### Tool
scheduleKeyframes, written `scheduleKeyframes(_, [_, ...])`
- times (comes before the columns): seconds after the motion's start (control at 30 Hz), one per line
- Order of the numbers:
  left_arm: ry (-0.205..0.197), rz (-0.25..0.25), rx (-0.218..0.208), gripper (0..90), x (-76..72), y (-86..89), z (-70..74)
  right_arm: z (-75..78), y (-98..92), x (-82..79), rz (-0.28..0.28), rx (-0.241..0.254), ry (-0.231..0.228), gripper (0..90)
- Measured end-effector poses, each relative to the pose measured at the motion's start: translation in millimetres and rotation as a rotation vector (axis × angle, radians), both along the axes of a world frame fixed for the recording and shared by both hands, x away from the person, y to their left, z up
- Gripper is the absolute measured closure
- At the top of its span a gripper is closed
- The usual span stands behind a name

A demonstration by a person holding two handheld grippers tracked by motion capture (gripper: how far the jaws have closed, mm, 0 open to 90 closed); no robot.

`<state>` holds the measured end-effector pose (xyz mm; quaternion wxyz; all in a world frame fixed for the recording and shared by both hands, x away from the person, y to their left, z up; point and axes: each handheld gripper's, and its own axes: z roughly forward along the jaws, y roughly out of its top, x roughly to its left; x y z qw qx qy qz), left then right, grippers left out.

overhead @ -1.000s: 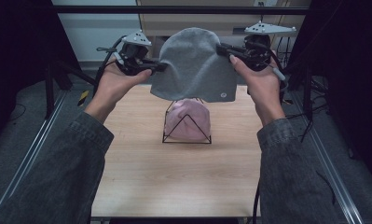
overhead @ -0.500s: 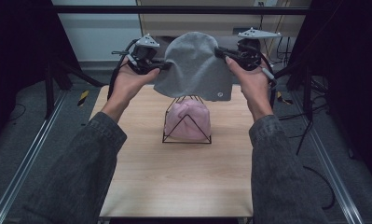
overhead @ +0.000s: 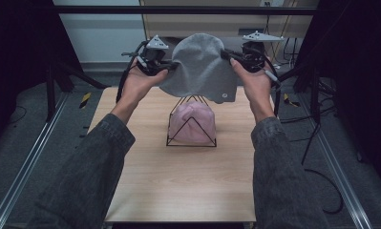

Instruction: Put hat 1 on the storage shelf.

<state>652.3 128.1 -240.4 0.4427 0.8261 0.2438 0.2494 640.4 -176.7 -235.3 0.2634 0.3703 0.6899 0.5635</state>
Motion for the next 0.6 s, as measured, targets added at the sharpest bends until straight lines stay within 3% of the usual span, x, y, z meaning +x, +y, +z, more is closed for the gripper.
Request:
scheduleKeyframes(0.27, [0.002, 0.016, 0.017, 87.7, 5.8, -6.0, -22.8, -14.9, 2.0, 6.2, 0.001, -0.010, 0.017, 86.1])
scheduleKeyframes(0.4, [0.019, 0.024, 0.023, 87.7, 6.9, -3.1, -30.1, -32.4, 1.8, 9.0, -0.001, -0.017, 0.047, 86.1])
scheduleKeyframes(0.6, [0.038, 0.017, 0.027, 87.7, -0.7, -0.9, -44.6, -46.0, 4.4, 7.9, 0.007, -0.028, 0.065, 86.1])
